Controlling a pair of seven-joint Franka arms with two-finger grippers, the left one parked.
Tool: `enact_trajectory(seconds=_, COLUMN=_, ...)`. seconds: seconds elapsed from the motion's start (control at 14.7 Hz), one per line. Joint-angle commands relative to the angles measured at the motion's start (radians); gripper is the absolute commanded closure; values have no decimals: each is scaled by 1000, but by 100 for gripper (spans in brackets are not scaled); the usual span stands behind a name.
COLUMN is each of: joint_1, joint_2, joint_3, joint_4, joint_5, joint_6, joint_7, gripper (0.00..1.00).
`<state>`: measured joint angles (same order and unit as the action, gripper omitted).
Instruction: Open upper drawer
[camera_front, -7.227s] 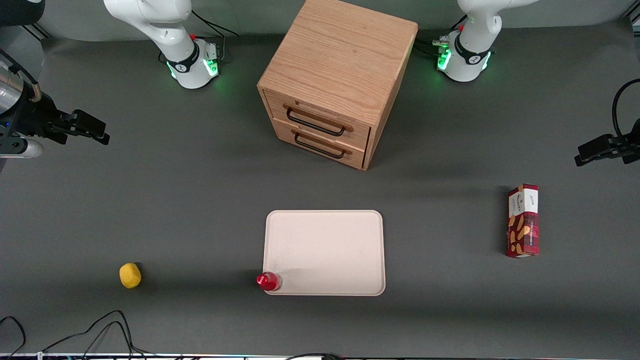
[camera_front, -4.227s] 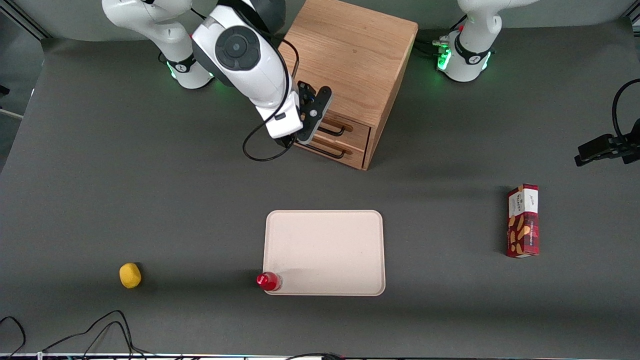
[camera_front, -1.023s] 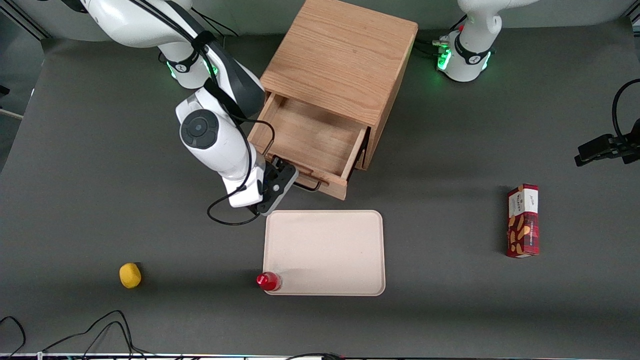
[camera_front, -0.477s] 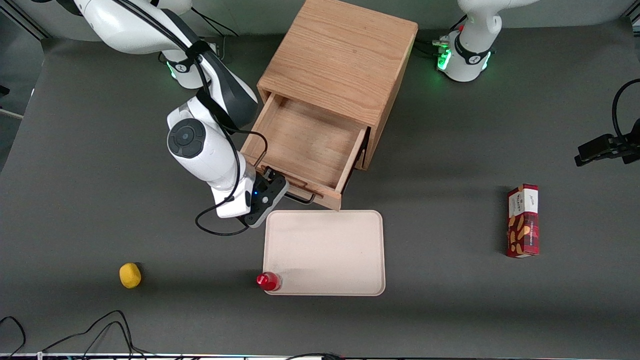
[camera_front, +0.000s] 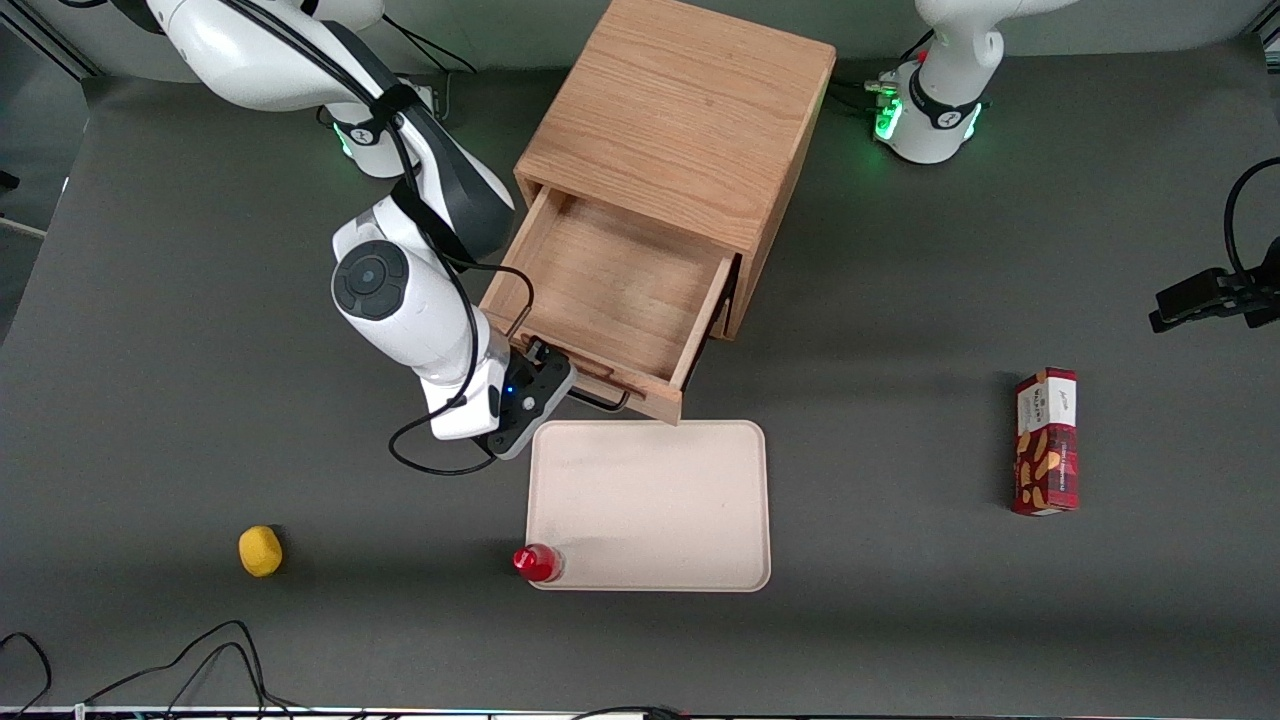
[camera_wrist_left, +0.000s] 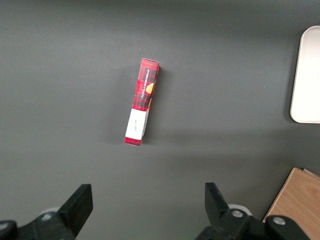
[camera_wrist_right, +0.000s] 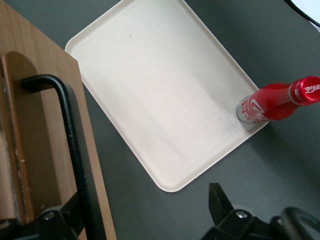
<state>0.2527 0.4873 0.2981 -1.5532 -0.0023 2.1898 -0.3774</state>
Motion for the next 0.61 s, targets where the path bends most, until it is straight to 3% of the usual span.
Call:
enact_trajectory(seconds=0.0, joint_1=0, joint_2=25, joint_3=-4, joint_4=42, joint_5=-10, joint_6=16, joint_7=-8, gripper=0)
enact_trajectory(seconds=0.55, joint_1=2, joint_2=-4, joint_3=-4, joint_4=41, joint_5=-7, joint_6=15, joint_7=11, gripper=0)
